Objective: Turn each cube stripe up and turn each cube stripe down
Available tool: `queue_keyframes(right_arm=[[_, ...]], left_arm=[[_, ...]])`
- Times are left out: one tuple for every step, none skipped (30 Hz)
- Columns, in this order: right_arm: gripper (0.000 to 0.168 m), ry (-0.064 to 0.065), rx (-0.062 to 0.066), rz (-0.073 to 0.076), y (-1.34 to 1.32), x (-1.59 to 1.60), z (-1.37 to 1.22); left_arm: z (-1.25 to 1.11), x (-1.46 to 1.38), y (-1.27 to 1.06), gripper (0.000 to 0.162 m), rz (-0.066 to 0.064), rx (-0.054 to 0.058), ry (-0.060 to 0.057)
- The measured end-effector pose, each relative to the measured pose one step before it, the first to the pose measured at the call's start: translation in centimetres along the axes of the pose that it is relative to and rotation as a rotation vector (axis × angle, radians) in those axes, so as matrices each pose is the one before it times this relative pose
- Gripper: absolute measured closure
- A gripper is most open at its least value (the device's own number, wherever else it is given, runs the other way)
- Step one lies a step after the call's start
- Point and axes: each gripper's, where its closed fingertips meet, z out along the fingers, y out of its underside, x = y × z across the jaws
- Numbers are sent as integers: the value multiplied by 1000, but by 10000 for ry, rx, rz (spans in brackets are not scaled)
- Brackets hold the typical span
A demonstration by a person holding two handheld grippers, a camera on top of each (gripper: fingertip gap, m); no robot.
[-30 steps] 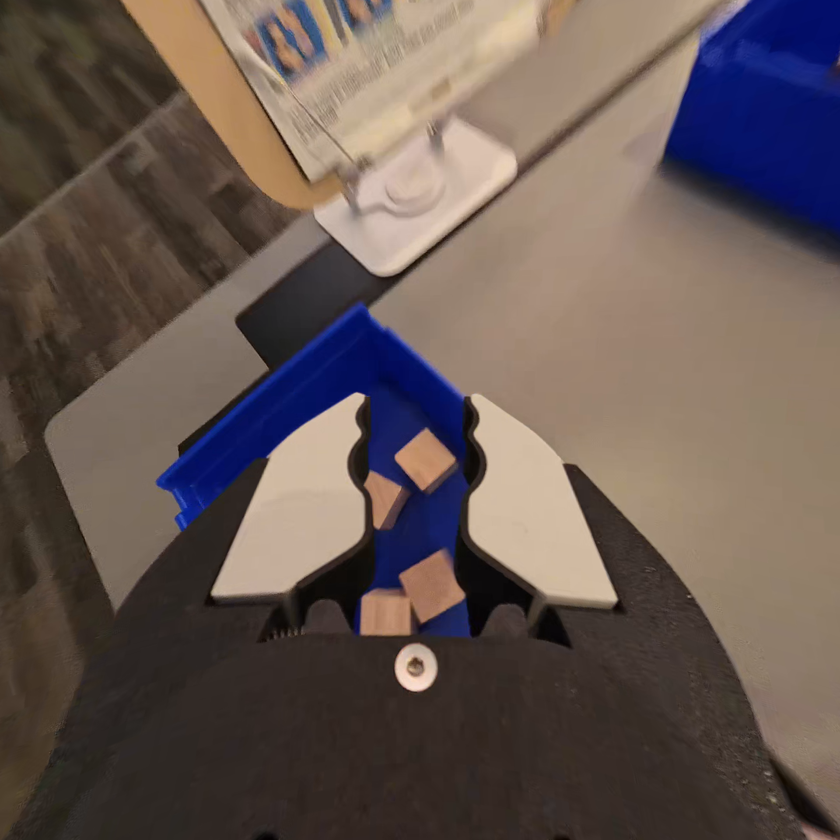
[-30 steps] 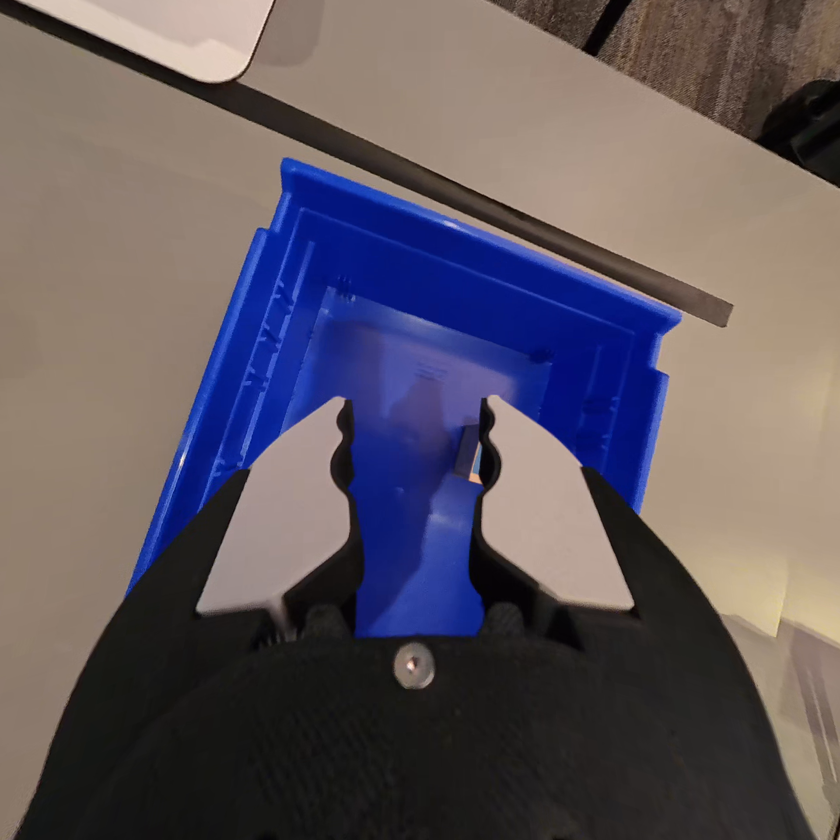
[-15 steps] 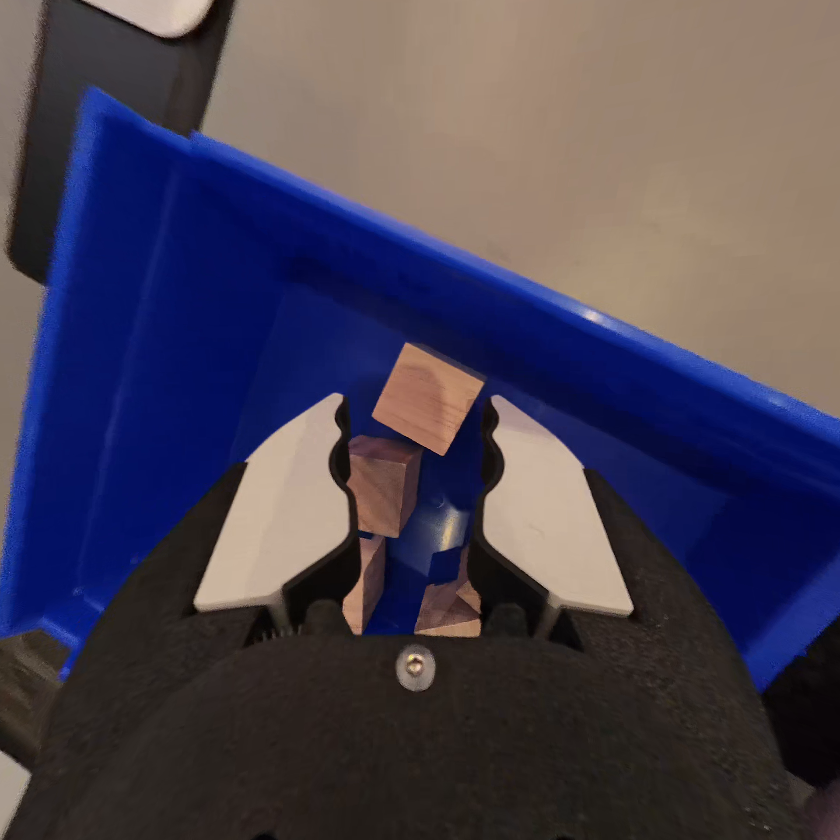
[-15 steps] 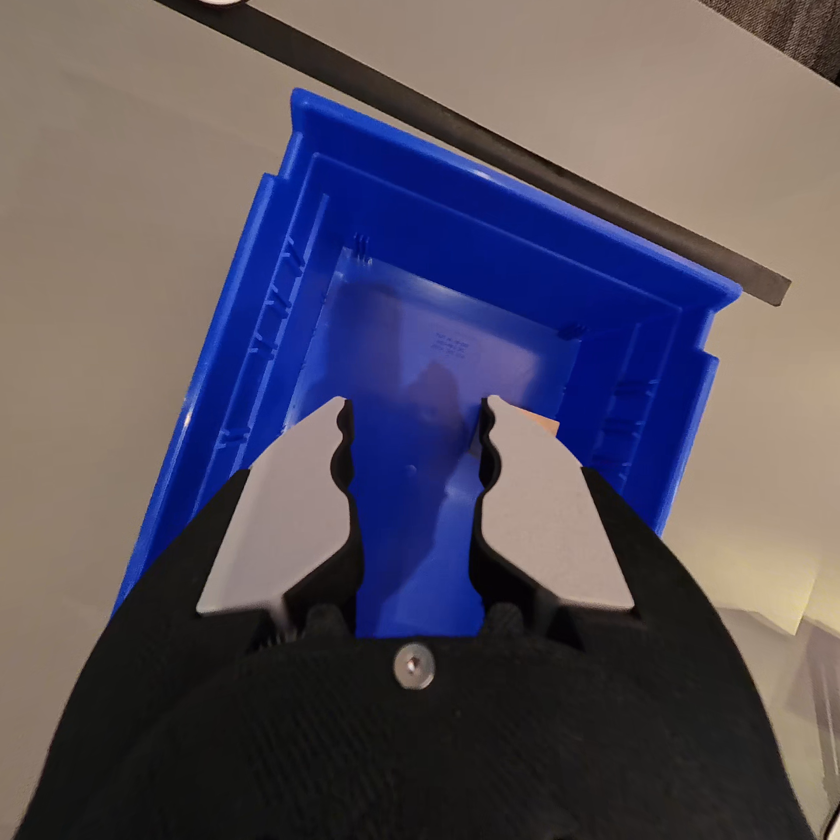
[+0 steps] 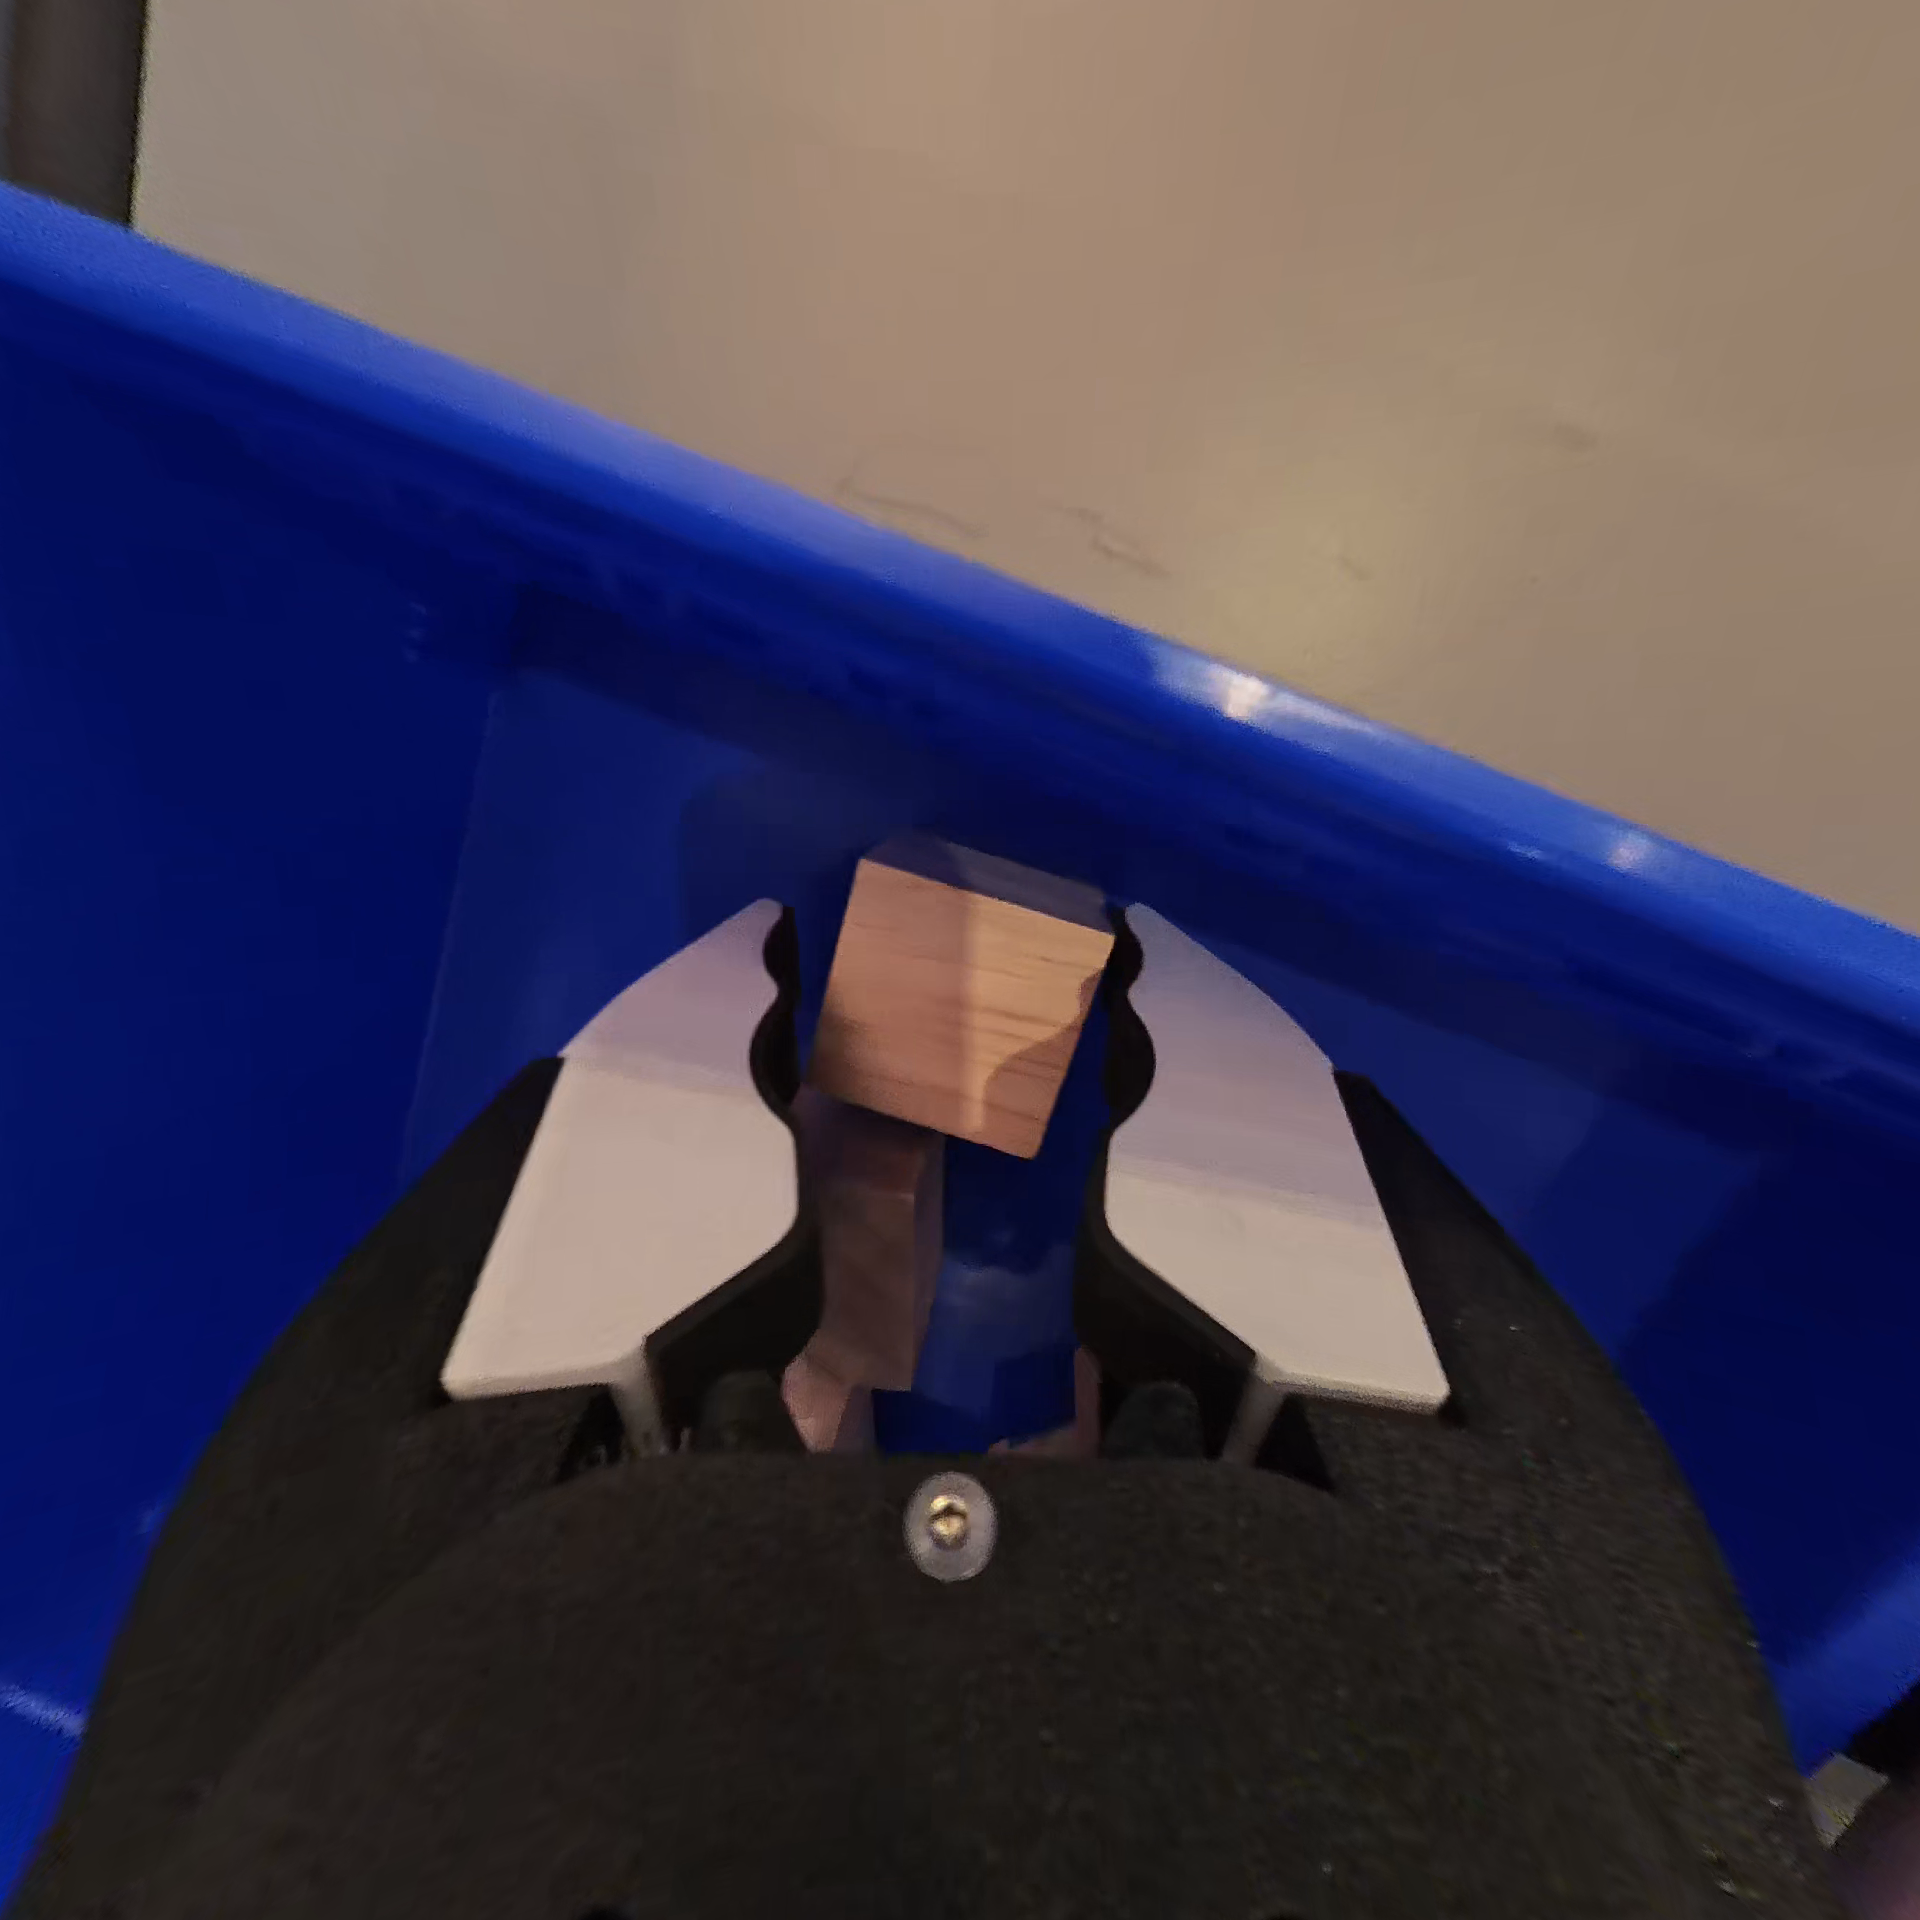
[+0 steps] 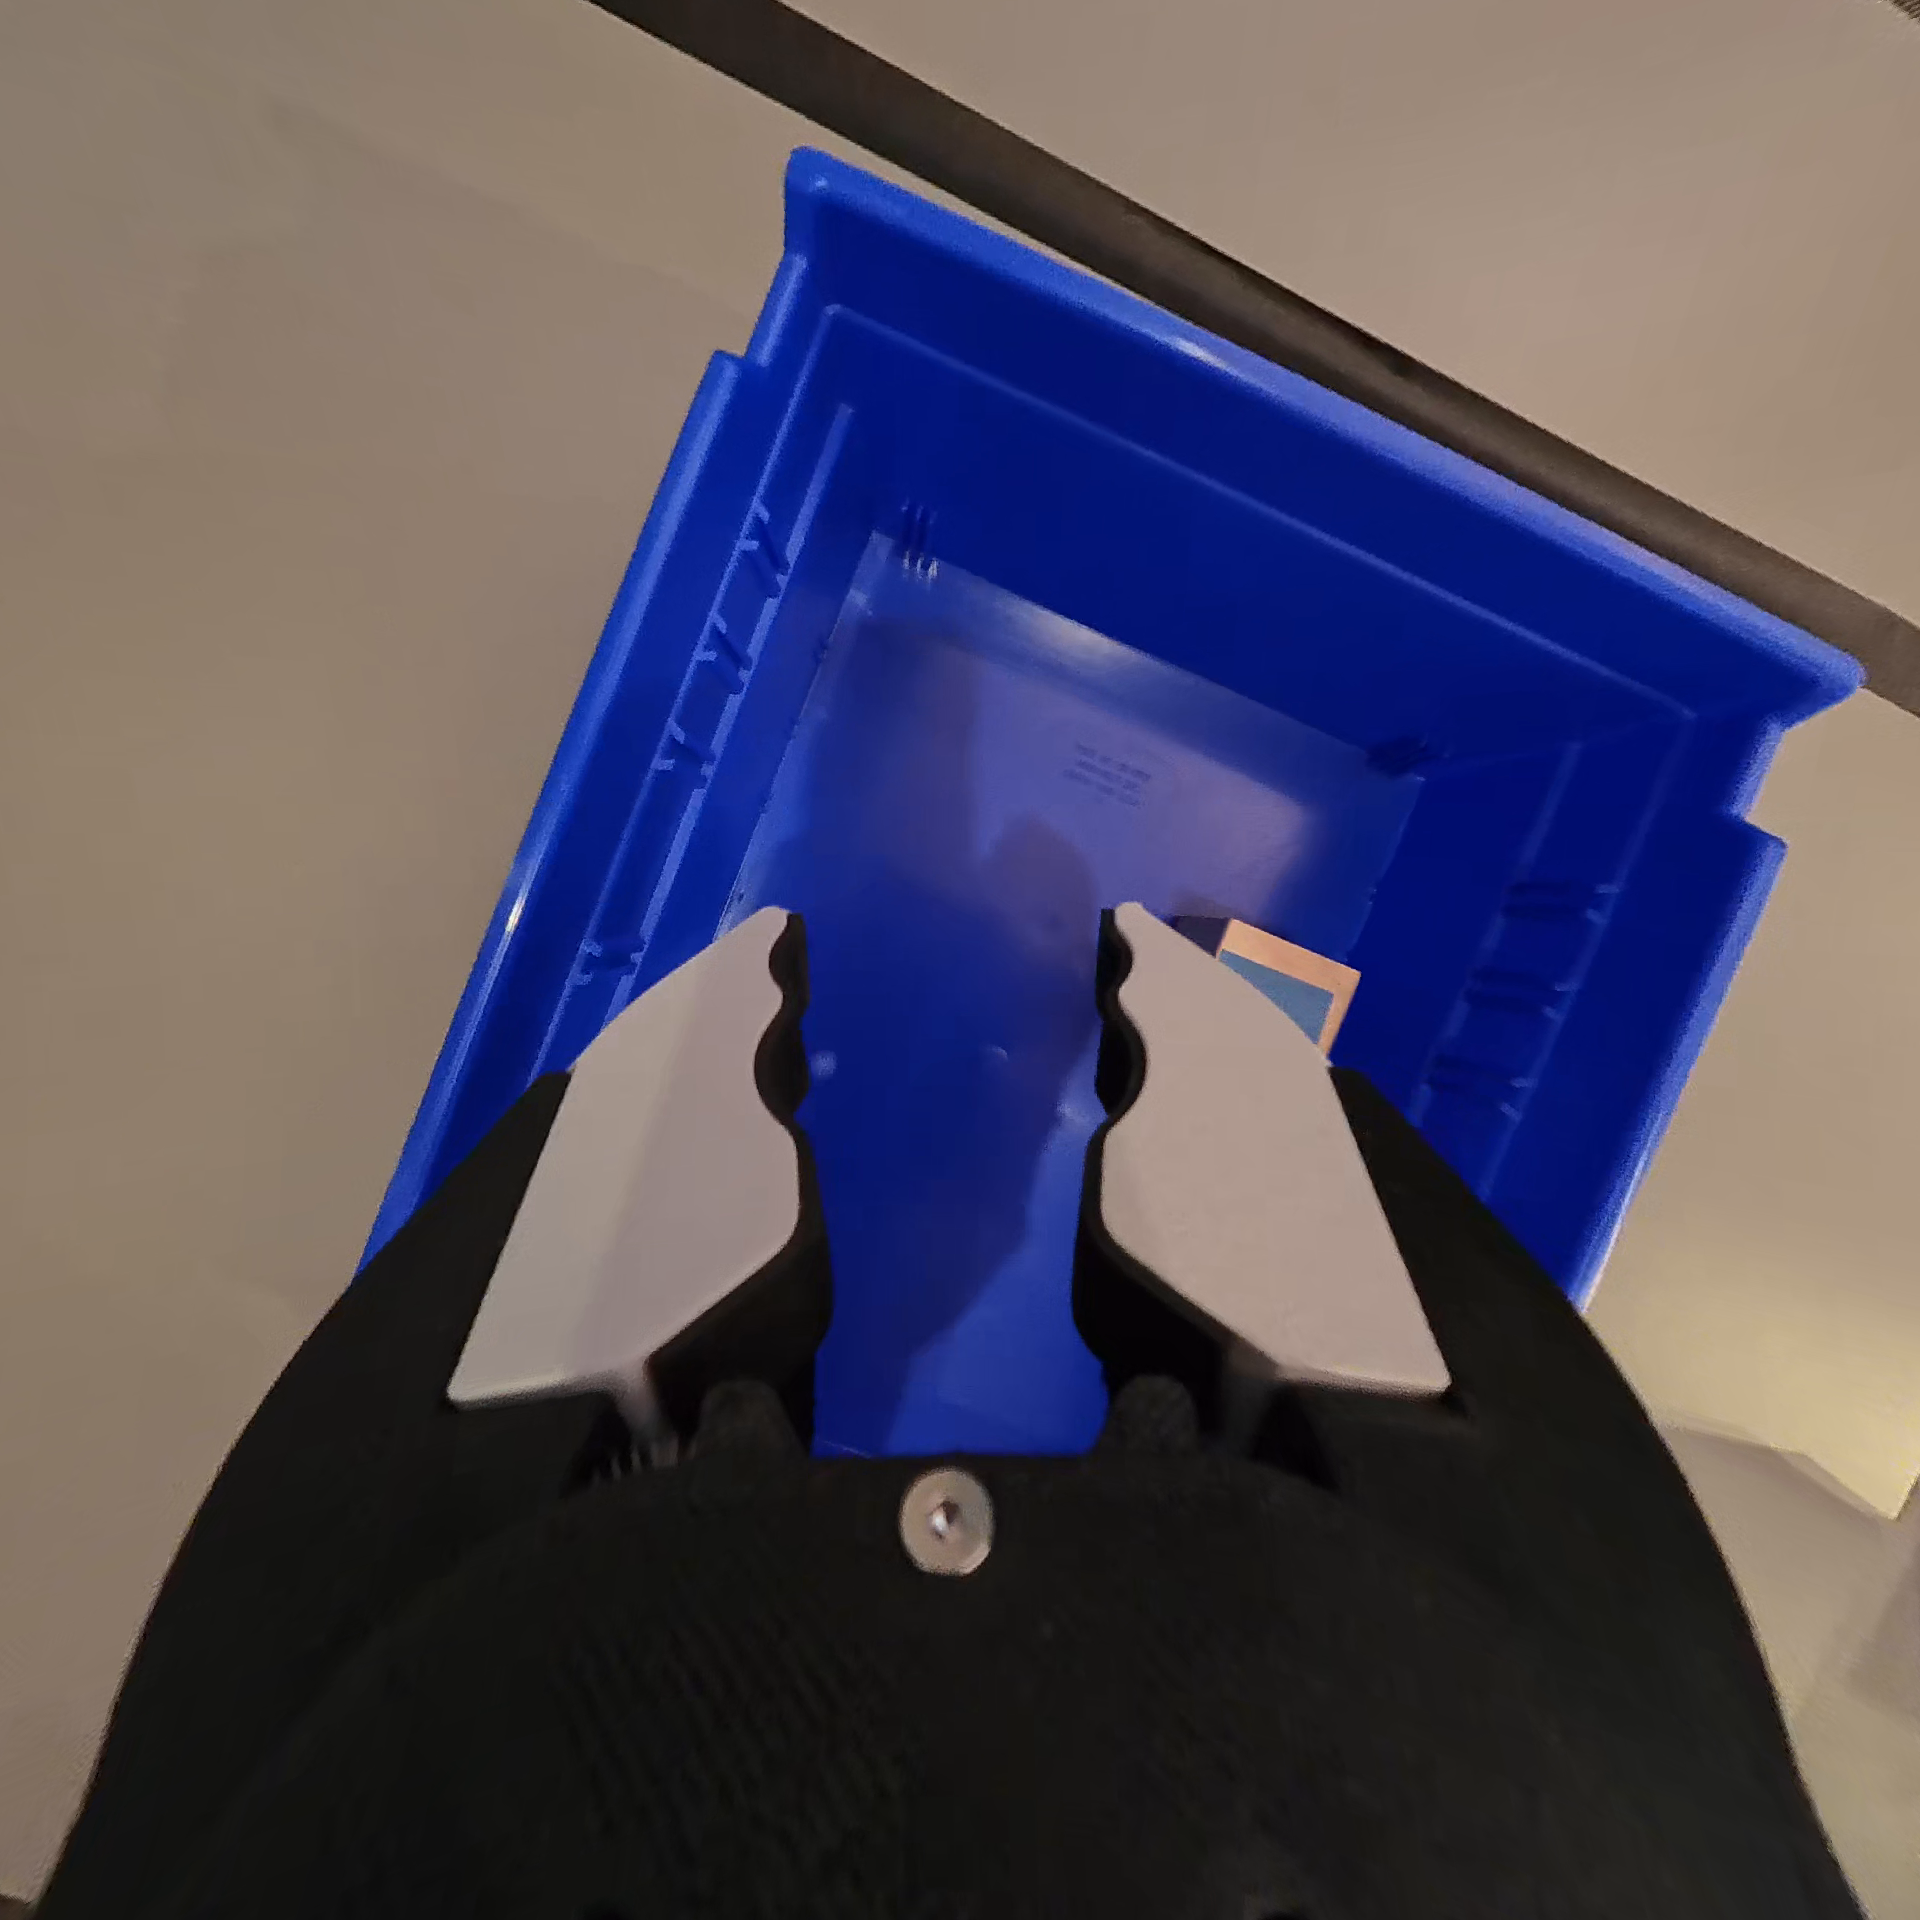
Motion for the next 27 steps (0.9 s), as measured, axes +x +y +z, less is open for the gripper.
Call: queue_keyframes(right_arm=[[113,-3,-50,-33,46,-58,96],[112,-16,-54,-38,61,-88,86],[113,-36,-53,-33,63,-99,74],[112,-40,-45,-11,46,-101,51],[113,-21,-22,-16,11,-61,48],[113,1,-4,-26,-15,-39,49],[113,-3,-5,-28,-23,-51,42],[113,-22,-21,-42,10,-90,56],[113,-15,-44,-45,58,-93,63],[113,8,-57,-44,78,-55,52],[112,16,-57,-47,72,-33,33],[112,13,-36,-38,51,-34,0],[112,14,1,-28,-15,-18,-30],[112,22,32,-3,-50,13,-87],[112,32,46,8,-86,31,-123],[113,70,80,-2,-126,96,-169],[113,124,125,-6,-208,151,-242],[113,166,153,3,-256,194,-289],[113,191,200,-12,-349,170,-368],[114,225,302,-85,-544,150,-453],[117,373,454,-267,-880,181,-612],[118,564,718,-436,-1335,217,-830],[119,444,958,-577,-1776,-174,-958],[119,172,1061,-607,-1971,-743,-1004],[121,-28,1024,-442,-1954,-1063,-929],[121,-319,1019,-445,-2004,-1564,-768],[119,-329,1118,-472,-2057,-1714,-593]], left_arm=[[104,127,235,108,0,-97,82],[5,-61,328,108,5,-158,-52],[-68,-60,291,110,-21,-108,-60],[-54,-64,299,111,-87,-120,-46],[-19,13,271,111,-100,-119,36],[-5,-84,115,111,-23,-32,-45],[19,-130,30,113,27,-11,-85],[26,-78,-111,115,48,33,-50],[15,-33,-188,116,44,64,-24],[21,73,-130,116,-23,1,37],[-67,94,20,116,-56,-110,56],[-196,29,71,116,-88,-147,9],[-389,-211,37,115,-104,-67,-158],[-603,-369,-64,116,-119,48,-259],[-827,-464,-181,116,-123,148,-319],[-1032,-692,-263,116,-139,233,-474],[-1193,-1022,-327,116,-156,257,-669],[-1319,-1409,-439,116,-191,313,-891],[-1374,-1504,-602,116,-304,376,-887],[-1358,-1265,-775,116,-421,417,-667],[-1344,-905,-1014,116,-479,515,-412],[-1283,-366,-1289,116,-487,653,-94],[-1202,337,-1584,116,-465,767,286],[-1073,851,-1911,116,-466,895,541],[-874,1389,-2247,116,-478,1031,798],[-591,1877,-2476,116,-530,1125,1035],[-215,2220,-2464,116,-634,1146,1205]])
